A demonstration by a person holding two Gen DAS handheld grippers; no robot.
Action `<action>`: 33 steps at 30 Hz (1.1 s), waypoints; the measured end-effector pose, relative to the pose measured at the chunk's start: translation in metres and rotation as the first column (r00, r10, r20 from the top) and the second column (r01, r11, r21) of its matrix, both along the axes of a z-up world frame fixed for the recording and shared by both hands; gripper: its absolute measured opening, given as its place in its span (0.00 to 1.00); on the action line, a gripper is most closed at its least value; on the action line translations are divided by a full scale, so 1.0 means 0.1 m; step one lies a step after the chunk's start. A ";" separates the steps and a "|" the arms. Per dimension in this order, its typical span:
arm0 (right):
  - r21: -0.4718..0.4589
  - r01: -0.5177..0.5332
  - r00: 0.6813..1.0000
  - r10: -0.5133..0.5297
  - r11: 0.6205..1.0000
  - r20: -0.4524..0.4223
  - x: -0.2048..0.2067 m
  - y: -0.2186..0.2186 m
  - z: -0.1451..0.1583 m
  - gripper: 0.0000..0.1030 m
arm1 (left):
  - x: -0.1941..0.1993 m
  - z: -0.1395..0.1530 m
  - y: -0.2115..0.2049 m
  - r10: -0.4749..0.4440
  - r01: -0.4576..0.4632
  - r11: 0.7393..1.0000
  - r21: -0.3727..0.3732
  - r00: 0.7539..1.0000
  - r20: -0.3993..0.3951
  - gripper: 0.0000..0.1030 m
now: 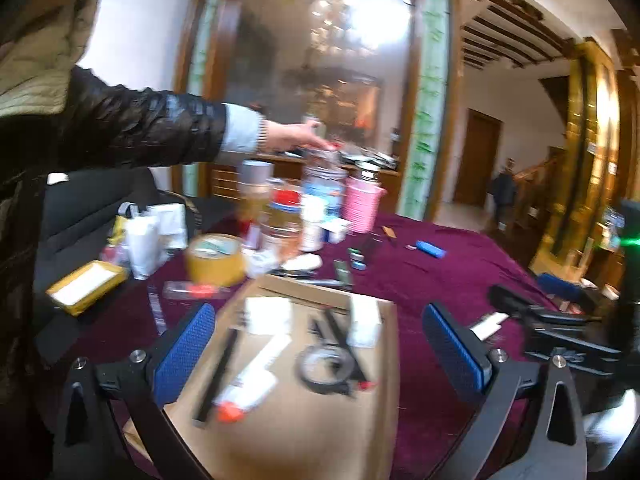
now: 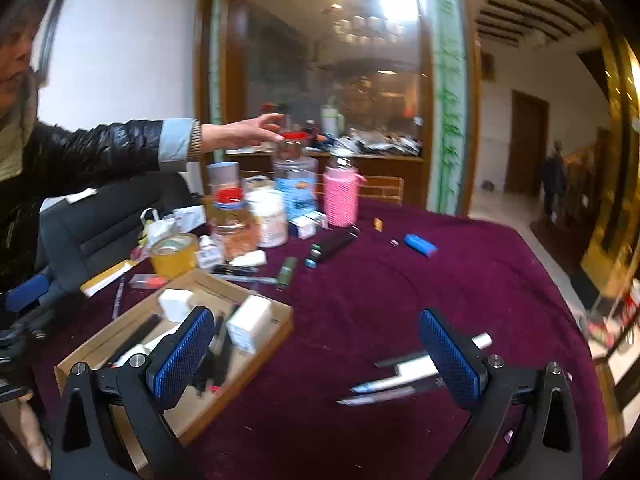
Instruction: Organize rigid objects
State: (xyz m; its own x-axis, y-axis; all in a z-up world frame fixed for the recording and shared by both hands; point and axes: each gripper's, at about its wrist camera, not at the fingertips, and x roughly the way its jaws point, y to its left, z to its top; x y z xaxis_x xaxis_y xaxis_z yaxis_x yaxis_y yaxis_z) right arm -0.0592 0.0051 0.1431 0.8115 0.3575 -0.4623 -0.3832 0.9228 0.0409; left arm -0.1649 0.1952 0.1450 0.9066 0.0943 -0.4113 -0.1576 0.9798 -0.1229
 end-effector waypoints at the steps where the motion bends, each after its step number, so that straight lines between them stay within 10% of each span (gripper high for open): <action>1: 0.004 0.013 1.000 -0.013 1.000 0.000 0.02 -0.07 -0.02 1.00 | 0.04 0.00 -0.08 -0.012 0.012 1.000 -0.001 1.000 -0.019 1.00; 19: 0.038 0.234 0.970 -0.231 0.971 -0.072 0.36 -0.99 -0.56 0.99 | 0.55 -0.21 -0.75 0.046 -0.005 0.979 0.202 0.979 -0.201 1.00; 33: -0.029 0.245 0.967 -0.247 0.969 -0.060 0.38 -0.91 -0.64 0.99 | 0.56 -0.32 -0.43 0.293 -0.225 0.901 0.372 0.946 -0.136 1.00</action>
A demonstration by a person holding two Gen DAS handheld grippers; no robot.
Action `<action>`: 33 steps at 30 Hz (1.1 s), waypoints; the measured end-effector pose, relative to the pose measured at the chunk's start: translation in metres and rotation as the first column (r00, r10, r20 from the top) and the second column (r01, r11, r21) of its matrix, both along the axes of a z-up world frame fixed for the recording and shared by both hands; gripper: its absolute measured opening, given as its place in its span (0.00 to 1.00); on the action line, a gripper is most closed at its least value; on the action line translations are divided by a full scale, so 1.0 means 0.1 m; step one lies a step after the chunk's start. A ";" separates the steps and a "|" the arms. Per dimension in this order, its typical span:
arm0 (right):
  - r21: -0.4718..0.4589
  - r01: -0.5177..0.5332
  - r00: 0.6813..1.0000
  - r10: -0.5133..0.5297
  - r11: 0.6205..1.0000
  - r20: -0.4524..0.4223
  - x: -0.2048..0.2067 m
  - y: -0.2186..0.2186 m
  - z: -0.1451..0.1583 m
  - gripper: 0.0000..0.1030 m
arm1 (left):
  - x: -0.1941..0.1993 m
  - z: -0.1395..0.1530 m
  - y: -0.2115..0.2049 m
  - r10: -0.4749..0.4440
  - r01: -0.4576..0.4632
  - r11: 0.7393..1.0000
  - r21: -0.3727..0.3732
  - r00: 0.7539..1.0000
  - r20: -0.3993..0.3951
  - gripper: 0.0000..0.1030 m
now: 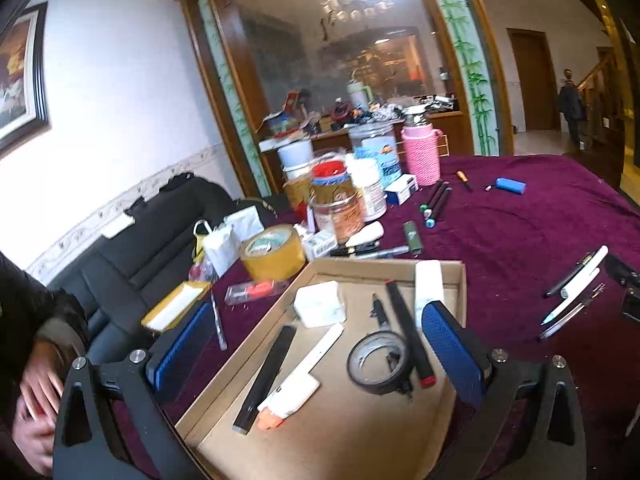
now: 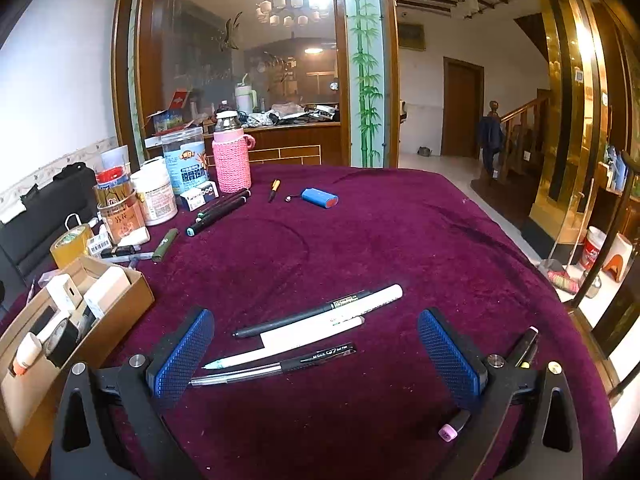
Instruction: Organize rigid objects
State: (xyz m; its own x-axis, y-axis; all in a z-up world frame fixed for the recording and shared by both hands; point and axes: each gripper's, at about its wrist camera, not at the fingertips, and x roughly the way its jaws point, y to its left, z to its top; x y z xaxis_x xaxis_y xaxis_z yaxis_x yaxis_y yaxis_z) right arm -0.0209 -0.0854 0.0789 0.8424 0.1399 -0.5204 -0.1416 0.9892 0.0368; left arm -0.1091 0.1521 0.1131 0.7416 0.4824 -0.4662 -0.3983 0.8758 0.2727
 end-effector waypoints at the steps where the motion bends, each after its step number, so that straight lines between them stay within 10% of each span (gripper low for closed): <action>1: -0.005 0.002 1.000 -0.002 1.000 0.000 0.00 0.01 -0.01 0.99 | -0.01 -0.02 0.05 0.008 -0.009 1.000 -0.017 1.000 -0.007 1.00; 33: -0.062 0.009 0.999 -0.012 0.998 -0.038 0.06 0.07 -0.11 0.99 | 0.10 -0.36 0.49 0.045 -0.065 0.983 -0.173 0.992 -0.117 1.00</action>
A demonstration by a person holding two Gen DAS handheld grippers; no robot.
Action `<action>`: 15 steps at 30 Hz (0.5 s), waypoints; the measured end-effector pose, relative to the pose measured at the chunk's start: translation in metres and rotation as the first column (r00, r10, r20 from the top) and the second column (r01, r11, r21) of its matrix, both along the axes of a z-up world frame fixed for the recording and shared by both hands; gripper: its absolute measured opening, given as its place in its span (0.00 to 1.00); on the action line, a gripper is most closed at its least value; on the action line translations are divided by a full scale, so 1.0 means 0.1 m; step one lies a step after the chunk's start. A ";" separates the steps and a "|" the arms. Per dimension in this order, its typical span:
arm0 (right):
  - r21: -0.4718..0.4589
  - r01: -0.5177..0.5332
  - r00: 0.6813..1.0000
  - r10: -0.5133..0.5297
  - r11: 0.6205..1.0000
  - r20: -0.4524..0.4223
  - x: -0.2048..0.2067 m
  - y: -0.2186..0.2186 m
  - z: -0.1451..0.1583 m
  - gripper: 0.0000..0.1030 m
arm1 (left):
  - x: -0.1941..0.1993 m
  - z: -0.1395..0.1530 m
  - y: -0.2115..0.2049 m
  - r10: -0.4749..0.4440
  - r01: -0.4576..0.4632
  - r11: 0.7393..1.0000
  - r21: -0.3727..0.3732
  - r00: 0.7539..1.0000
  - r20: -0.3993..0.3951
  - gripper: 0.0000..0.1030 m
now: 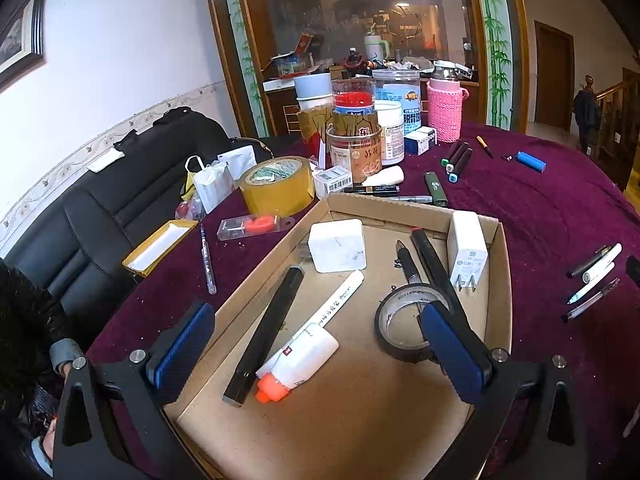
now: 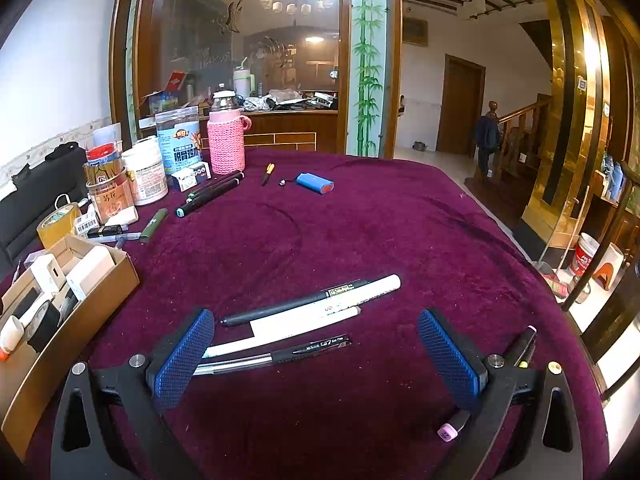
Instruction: Organize rigid objects
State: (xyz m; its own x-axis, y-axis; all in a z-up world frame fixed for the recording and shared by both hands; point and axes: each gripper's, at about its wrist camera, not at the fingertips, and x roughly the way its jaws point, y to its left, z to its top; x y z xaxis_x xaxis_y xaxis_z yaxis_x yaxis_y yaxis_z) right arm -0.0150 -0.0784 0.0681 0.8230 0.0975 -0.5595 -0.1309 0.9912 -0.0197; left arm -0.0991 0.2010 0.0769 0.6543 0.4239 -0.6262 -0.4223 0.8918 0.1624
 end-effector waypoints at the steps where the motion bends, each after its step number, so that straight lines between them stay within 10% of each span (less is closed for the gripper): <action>1: 0.001 -0.002 1.000 0.002 1.000 -0.002 0.00 0.00 -0.01 0.99 | 0.01 0.00 0.00 -0.002 0.002 1.000 -0.001 1.000 -0.005 1.00; 10: 0.026 -0.015 1.000 0.015 1.000 -0.001 -0.01 -0.06 0.01 0.99 | 0.04 0.03 -0.06 -0.035 0.035 0.999 -0.036 0.999 -0.017 1.00; 15: 0.143 0.049 0.991 -0.065 0.989 0.113 -0.08 -0.51 0.38 0.99 | 0.15 0.20 -0.34 -0.213 0.214 0.965 -0.151 0.977 0.022 1.00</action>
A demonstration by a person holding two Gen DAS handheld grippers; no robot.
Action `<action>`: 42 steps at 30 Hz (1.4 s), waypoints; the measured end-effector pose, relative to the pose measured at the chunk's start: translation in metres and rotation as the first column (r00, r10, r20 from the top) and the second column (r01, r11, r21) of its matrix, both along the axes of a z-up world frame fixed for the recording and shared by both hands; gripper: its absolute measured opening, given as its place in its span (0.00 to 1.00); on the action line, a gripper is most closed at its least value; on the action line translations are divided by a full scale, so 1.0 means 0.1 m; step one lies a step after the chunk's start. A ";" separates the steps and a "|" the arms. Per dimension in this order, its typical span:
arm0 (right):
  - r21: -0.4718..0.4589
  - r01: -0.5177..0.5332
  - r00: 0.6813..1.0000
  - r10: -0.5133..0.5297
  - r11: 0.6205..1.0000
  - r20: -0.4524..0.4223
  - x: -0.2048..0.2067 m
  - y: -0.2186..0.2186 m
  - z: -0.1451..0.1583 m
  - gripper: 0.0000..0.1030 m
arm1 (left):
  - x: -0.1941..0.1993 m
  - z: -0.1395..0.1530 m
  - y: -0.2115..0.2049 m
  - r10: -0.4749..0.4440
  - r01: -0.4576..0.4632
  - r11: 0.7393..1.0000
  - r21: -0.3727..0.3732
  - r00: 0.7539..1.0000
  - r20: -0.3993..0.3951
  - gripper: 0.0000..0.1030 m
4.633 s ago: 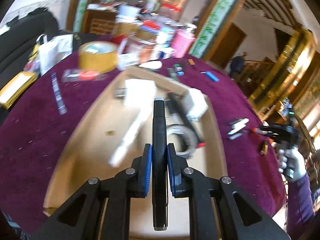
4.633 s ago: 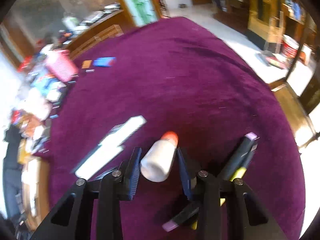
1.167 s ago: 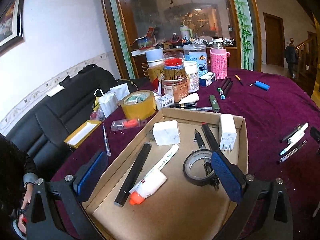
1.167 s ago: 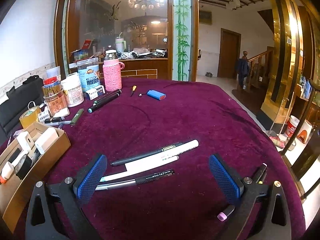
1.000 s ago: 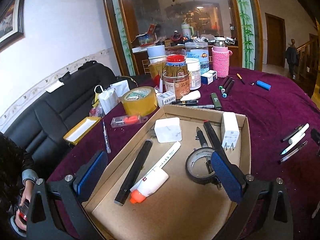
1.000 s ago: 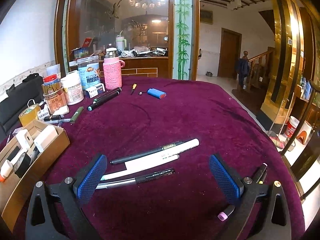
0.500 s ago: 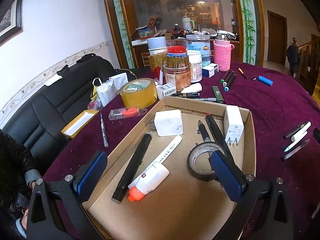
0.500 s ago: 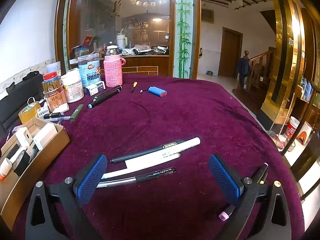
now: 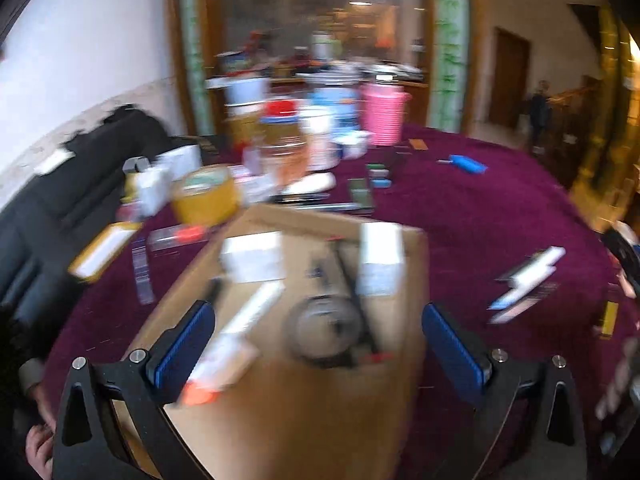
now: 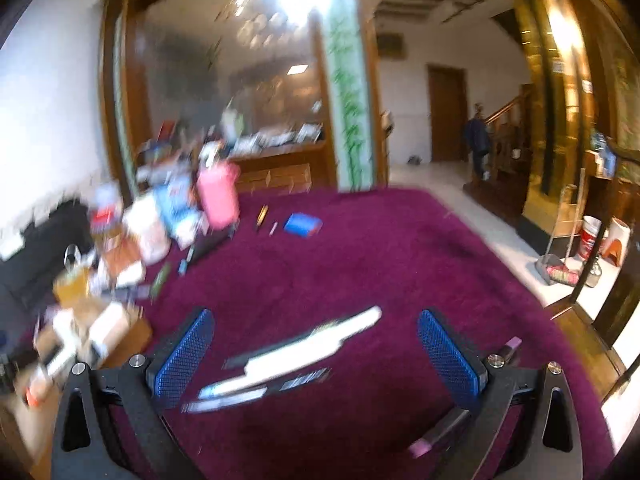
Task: Organize rigid objects
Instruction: 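Grasp a black pen with the left tool while the right tool grasps a white marker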
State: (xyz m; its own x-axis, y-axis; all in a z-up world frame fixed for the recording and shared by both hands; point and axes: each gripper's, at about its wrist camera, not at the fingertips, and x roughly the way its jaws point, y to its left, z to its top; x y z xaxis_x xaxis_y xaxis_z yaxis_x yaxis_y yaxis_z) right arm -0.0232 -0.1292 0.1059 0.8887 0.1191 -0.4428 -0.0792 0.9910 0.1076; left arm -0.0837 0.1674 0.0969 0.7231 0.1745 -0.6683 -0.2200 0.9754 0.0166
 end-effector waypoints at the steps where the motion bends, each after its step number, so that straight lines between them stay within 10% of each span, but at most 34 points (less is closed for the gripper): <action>1: 0.000 0.013 1.000 -0.013 1.000 0.005 0.04 -0.09 0.04 0.99 | 0.08 0.00 -0.12 -0.048 0.048 0.999 -0.014 0.999 -0.012 1.00; 9: 0.086 0.135 0.990 -0.129 0.987 -0.064 0.38 -0.79 -0.10 0.99 | 0.68 -0.16 -1.04 -0.340 0.336 0.940 -0.056 0.936 -0.087 0.97; 13: 0.184 0.156 0.981 -0.131 0.971 -0.140 0.46 -1.00 -0.21 0.99 | 1.07 -0.30 -1.38 -0.483 0.479 0.875 -0.068 0.868 -0.117 0.77; 19: 0.233 0.174 0.978 -0.141 0.957 -0.151 0.45 -1.11 -0.22 0.99 | 1.68 -0.67 -1.67 -0.513 0.510 0.857 -0.072 0.830 -0.219 0.76; 26: 0.236 0.145 0.979 -0.105 0.961 -0.176 0.49 -1.06 -0.26 0.99 | 1.54 -0.78 -1.79 -0.628 0.553 0.772 -0.312 0.737 -0.249 0.30; 34: 0.263 0.152 0.975 -0.101 0.953 -0.197 0.50 -1.10 -0.29 0.99 | 1.65 -0.69 -1.69 -0.563 0.495 0.817 -0.296 0.797 -0.220 0.30; 42: 0.248 0.151 0.973 -0.099 0.957 -0.209 0.53 -1.06 -0.32 0.99 | 1.88 -0.84 -2.09 -0.541 0.521 0.840 -0.149 0.794 -0.277 0.30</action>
